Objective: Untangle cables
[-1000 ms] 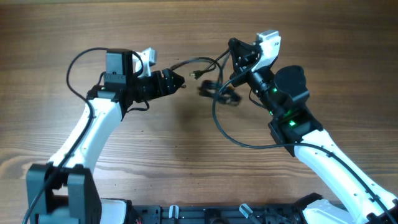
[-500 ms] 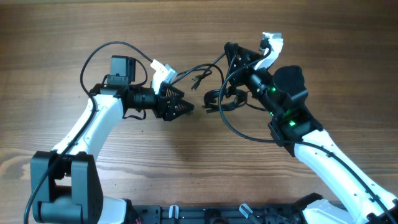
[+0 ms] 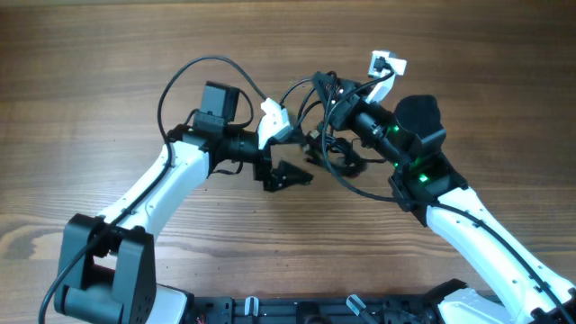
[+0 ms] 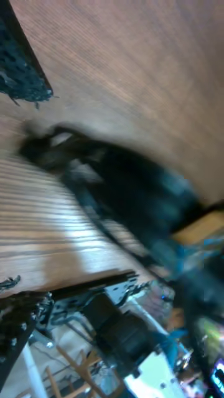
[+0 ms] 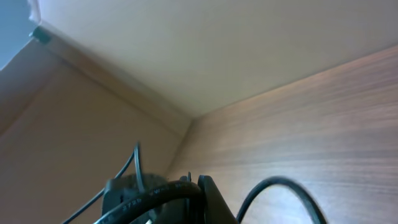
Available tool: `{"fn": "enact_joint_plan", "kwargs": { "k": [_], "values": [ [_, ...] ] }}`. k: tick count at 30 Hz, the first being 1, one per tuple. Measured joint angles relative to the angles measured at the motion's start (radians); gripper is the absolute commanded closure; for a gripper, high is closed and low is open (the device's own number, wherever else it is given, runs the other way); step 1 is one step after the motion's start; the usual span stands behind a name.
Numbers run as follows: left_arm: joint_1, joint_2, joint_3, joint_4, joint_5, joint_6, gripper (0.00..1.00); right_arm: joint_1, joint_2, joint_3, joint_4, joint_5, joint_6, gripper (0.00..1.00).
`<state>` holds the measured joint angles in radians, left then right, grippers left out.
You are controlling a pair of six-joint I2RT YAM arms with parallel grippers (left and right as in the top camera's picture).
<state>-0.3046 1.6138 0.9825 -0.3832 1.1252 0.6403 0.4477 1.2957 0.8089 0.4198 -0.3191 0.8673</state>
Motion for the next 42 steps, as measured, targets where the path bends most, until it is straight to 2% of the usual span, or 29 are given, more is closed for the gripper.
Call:
{"fn": "enact_joint_plan", "kwargs": {
  "k": [3,9,10,11,12,13,16,17,20,24,30,34,42],
  "values": [
    [-0.001,0.000,0.000,0.032,-0.060,-0.080,0.00,0.000,0.000,0.000,-0.010,-0.043,0.003,0.96],
    [-0.045,0.004,0.000,0.103,-0.105,-0.144,0.01,0.001,0.017,0.001,0.016,-0.144,0.026,0.96],
    [-0.059,0.008,0.000,0.111,-0.108,-0.147,0.08,0.001,0.024,0.002,0.027,-0.161,0.029,0.96],
    [-0.072,0.014,0.000,0.123,-0.108,-0.153,0.44,0.001,0.032,0.002,0.041,-0.177,0.030,0.96],
    [-0.077,0.019,0.000,0.132,-0.108,-0.163,0.84,0.001,0.036,0.002,0.056,-0.189,0.030,0.96],
    [-0.078,0.022,0.000,0.140,-0.108,-0.180,0.96,0.001,0.036,0.003,0.069,-0.203,0.030,0.96],
    [-0.080,0.023,0.000,0.140,-0.129,-0.195,0.96,0.001,0.036,0.006,0.035,-0.210,0.010,0.96],
    [-0.080,0.023,-0.001,0.137,-0.172,-0.220,0.96,-0.002,0.037,0.011,-0.037,-0.180,-0.023,0.96],
    [-0.071,0.026,-0.004,0.114,-0.401,-0.366,0.95,-0.027,0.038,0.032,-0.240,-0.034,-0.141,0.96],
    [0.031,0.026,-0.004,0.100,-0.583,-0.532,0.96,-0.126,0.045,0.032,-0.406,0.089,-0.261,0.96],
    [0.189,0.026,-0.004,0.072,-0.615,-0.734,0.96,-0.249,0.045,0.031,-0.578,0.237,-0.376,0.96],
    [0.243,0.026,-0.004,0.047,-0.605,-0.770,0.96,-0.279,0.045,0.031,-0.653,0.354,-0.418,0.96],
    [0.251,0.026,-0.003,0.008,-0.597,-0.817,0.96,-0.285,0.045,0.031,-0.745,0.654,-0.576,0.96]
  ]
}}
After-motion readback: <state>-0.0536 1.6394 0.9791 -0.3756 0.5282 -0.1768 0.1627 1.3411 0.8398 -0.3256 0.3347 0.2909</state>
